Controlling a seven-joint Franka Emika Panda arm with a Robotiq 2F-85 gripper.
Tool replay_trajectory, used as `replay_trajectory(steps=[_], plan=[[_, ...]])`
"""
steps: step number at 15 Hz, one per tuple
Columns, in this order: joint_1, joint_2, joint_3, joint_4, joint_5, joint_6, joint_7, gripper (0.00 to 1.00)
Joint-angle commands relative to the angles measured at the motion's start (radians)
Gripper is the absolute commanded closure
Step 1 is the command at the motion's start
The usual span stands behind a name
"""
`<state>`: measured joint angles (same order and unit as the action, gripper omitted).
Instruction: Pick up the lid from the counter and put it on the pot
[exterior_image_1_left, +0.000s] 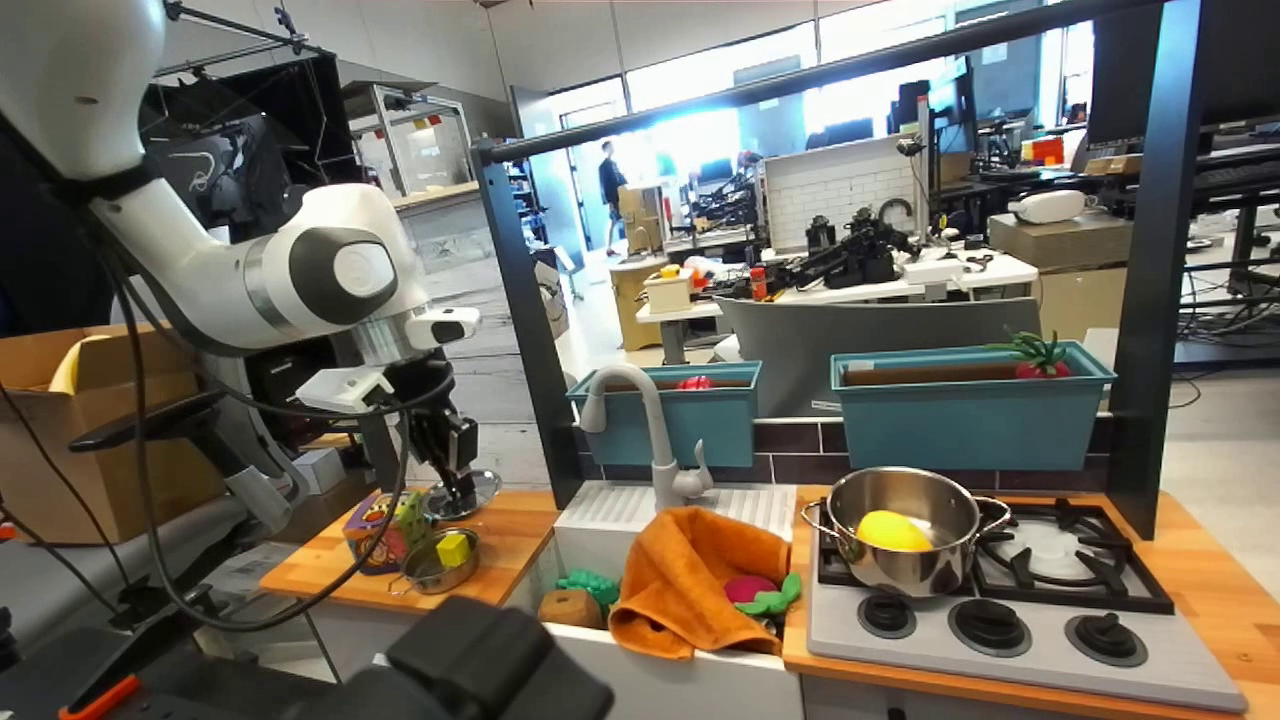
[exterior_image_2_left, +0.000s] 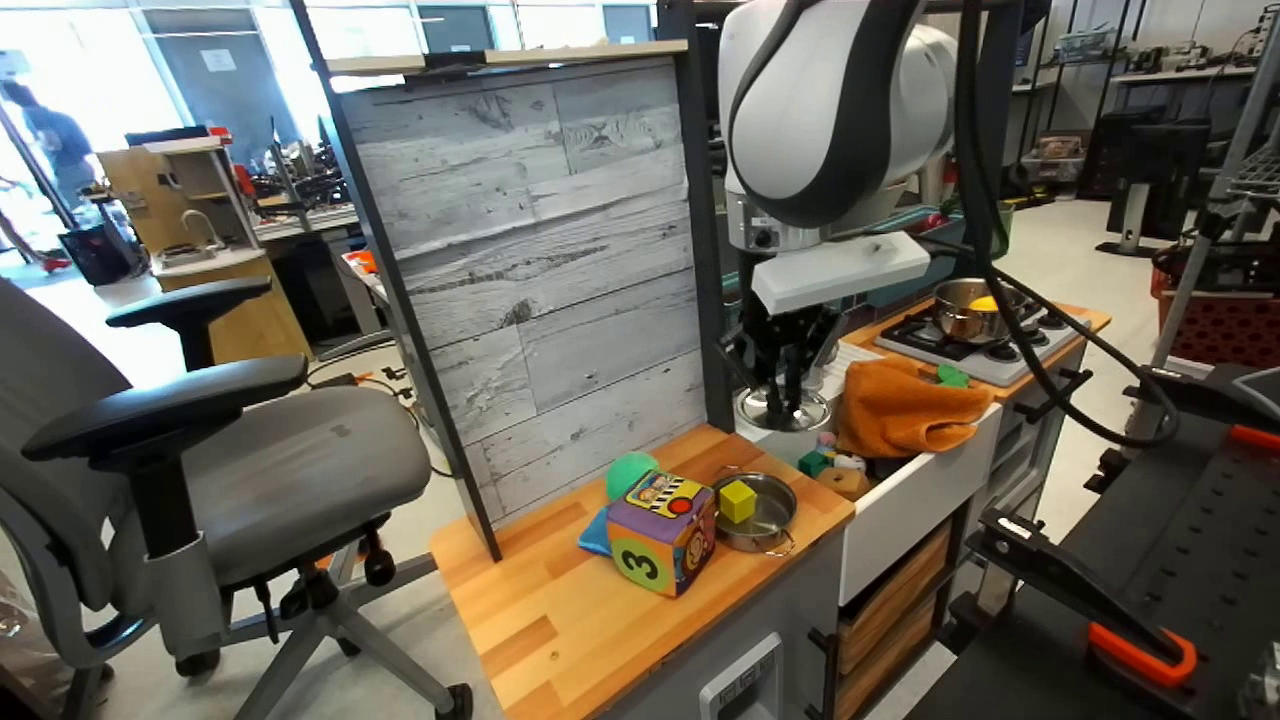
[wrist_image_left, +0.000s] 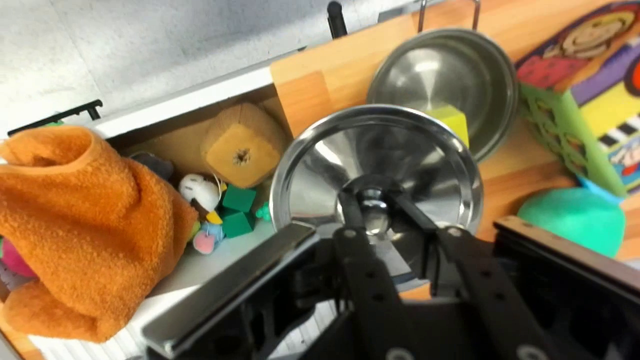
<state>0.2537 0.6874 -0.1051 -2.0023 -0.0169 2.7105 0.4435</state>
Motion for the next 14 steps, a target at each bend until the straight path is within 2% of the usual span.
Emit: replay_trajectory(steps=[1,7,14], plan=[[0.026,-0.019,0.008,-0.063,-0.018,0.001,-0.035,0.95],[0.095,0.023,-0.011,-0.045,-0.064,-0.007,-0.024,0.95],[0.113,0.096,-0.039,0.048,-0.074,-0.011,-0.013,0.95]])
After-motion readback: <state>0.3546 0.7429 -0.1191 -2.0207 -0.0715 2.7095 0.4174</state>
